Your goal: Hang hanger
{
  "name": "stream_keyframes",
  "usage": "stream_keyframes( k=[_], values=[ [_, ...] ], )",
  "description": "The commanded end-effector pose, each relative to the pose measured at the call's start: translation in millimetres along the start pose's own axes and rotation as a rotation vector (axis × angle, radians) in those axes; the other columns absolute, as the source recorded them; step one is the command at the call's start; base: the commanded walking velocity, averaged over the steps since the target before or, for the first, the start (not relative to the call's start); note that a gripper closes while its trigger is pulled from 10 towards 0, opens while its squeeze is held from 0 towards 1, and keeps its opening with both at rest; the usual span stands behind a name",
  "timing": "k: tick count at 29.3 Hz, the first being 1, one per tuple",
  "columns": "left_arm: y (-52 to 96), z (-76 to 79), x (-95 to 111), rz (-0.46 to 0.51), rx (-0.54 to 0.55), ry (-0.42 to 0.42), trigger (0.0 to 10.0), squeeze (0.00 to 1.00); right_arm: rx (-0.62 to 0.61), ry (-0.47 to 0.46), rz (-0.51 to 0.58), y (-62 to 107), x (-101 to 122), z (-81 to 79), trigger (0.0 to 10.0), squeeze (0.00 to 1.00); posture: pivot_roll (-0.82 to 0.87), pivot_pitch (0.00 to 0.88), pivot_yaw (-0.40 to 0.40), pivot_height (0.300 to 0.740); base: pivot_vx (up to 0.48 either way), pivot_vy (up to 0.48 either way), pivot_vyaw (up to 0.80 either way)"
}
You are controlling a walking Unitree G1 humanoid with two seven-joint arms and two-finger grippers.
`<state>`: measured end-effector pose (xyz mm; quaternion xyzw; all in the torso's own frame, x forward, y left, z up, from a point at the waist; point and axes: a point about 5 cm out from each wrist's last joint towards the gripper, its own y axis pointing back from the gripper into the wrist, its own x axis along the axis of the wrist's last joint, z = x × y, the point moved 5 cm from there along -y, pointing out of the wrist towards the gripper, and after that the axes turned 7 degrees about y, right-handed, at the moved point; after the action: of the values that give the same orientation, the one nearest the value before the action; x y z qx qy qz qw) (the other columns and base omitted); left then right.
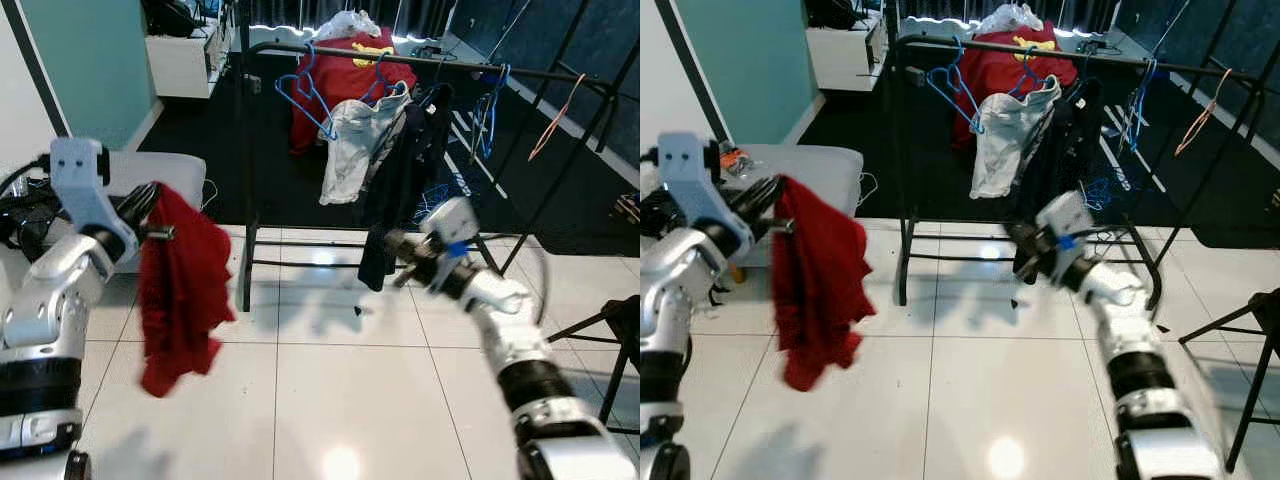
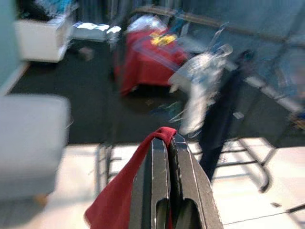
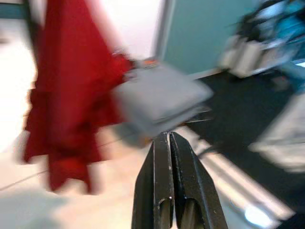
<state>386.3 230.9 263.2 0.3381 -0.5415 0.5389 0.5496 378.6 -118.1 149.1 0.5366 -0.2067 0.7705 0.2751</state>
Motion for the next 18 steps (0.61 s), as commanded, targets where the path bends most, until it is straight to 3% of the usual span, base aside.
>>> stream_keyframes(
  k=[1, 2, 5, 10, 11, 12, 14, 18],
  values=[
    [-2.6, 11.9, 2, 0.013, -0.049, 0.030, 0.0, 0.00, 0.000, -0.010, 0.011, 2.5, 2, 2.3, 10.0, 0.86, -0.07, 0.042, -0.062, 0.740, 0.000, 0.000, 0.00],
    [-3.6, 18.8, 7, 0.026, -0.083, 0.037, 0.0, 0.00, -0.009, -0.054, 0.019, -0.1, -1, -1.9, 10.0, 1.00, -0.07, 0.041, -0.064, 0.740, 0.000, 0.000, 0.00],
    [-5.0, 28.8, 13, 0.045, -0.127, 0.050, 0.0, 0.00, -0.030, -0.125, 0.029, -3.2, -4, -6.6, 10.0, 1.00, -0.07, 0.040, -0.063, 0.740, 0.000, 0.000, 0.00],
    [-5.5, 32.2, 16, 0.053, -0.141, 0.056, 0.0, 0.00, -0.037, -0.150, 0.031, -3.9, -6, -8.0, 10.0, 1.00, -0.07, 0.040, -0.063, 0.740, 0.000, 0.000, 0.00],
    [-5.9, 42.8, 21, 0.066, -0.188, 0.074, 0.0, 0.00, -0.040, -0.191, 0.056, -6.9, -4, -10.2, 10.0, 1.00, -0.07, 0.038, -0.061, 0.740, 0.000, 0.000, 0.00],
    [-5.9, 42.8, 21, 0.066, -0.188, 0.074, 0.0, 0.00, -0.040, -0.191, 0.056, -6.9, -4, -10.2, 10.0, 1.00, -0.07, 0.038, -0.061, 0.740, 0.000, 0.000, 0.00],
    [-6.1, 72.2, 33, 0.102, -0.315, 0.123, 0.0, 0.00, -0.051, -0.270, 0.106, -19.0, 2, -13.3, 10.0, 1.00, -0.06, 0.037, -0.060, 0.740, 0.000, 0.000, 0.00],
    [-6.1, 85.4, 39, 0.115, -0.373, 0.142, 0.0, 0.00, -0.066, -0.292, 0.106, -26.1, 3, -13.3, 10.0, 1.00, -0.06, 0.034, -0.063, 0.740, 0.000, 0.000, 0.00]
  ],
)
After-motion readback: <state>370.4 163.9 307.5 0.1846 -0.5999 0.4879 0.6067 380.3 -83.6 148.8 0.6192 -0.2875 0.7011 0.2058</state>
